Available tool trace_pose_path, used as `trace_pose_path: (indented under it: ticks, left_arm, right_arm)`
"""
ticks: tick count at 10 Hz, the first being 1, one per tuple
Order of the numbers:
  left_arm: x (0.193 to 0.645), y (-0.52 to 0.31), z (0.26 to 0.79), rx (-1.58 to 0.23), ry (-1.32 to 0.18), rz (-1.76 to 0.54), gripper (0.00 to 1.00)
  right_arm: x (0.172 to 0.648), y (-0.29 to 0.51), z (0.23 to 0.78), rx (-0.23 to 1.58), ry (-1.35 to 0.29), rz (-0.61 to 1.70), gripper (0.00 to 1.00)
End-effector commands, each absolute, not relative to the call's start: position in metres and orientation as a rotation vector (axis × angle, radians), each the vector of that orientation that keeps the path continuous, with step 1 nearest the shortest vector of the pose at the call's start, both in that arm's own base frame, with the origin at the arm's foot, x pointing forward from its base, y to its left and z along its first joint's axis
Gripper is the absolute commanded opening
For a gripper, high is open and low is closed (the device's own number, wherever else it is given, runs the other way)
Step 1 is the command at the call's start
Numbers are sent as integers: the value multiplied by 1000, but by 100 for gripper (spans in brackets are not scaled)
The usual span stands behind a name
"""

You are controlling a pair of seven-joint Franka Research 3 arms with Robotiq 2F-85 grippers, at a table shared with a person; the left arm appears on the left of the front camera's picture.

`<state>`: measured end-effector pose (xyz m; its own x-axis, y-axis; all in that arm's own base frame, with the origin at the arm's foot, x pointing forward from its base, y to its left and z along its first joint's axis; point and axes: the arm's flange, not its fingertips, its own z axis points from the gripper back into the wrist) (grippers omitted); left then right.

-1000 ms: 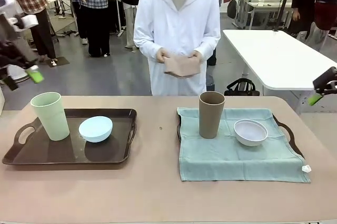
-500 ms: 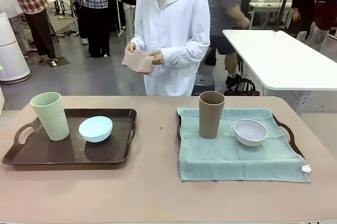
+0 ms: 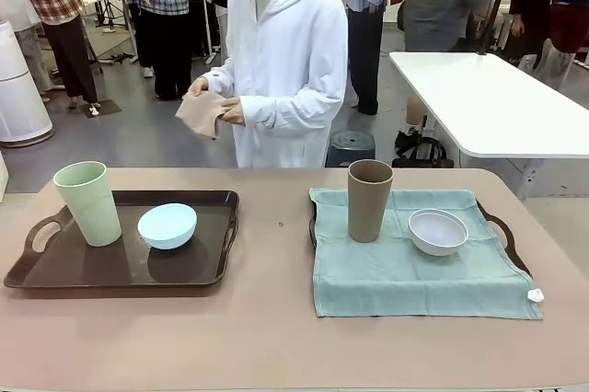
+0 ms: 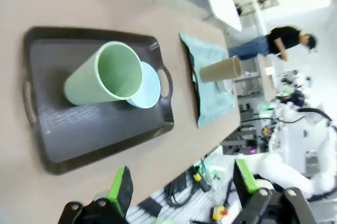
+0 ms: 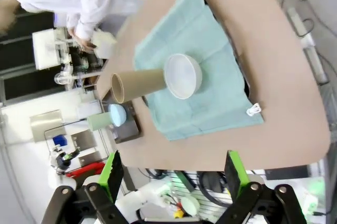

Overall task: Set up a tray with a mat and arrange the tableware.
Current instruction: Pick up the Picnic Bowl and Reusable plastic cup from the Handle tray in front of the human's position and hold them in the air.

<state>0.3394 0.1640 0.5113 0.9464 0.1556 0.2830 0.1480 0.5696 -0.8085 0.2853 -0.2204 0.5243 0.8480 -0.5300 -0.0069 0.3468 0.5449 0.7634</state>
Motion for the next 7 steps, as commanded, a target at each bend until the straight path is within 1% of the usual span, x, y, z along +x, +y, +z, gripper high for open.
trace_pose_path:
  ticks: [1, 4, 5, 7]
  left_arm:
    - [328, 173, 503, -1035, -385, 11, 100]
    - [318, 180, 497, -1072, -317, 31, 100]
    - [325, 170, 504, -1052, -300, 8, 100]
    - [320, 181, 497, -1051, -330, 41, 100]
  right_arm:
    - [283, -239, 524, 934, -244, -521, 100]
    - [284, -239, 518, 930, -227, -522, 100]
    - [277, -242, 520, 924, -238, -554, 100]
    - [277, -242, 520, 924, -238, -554, 100]
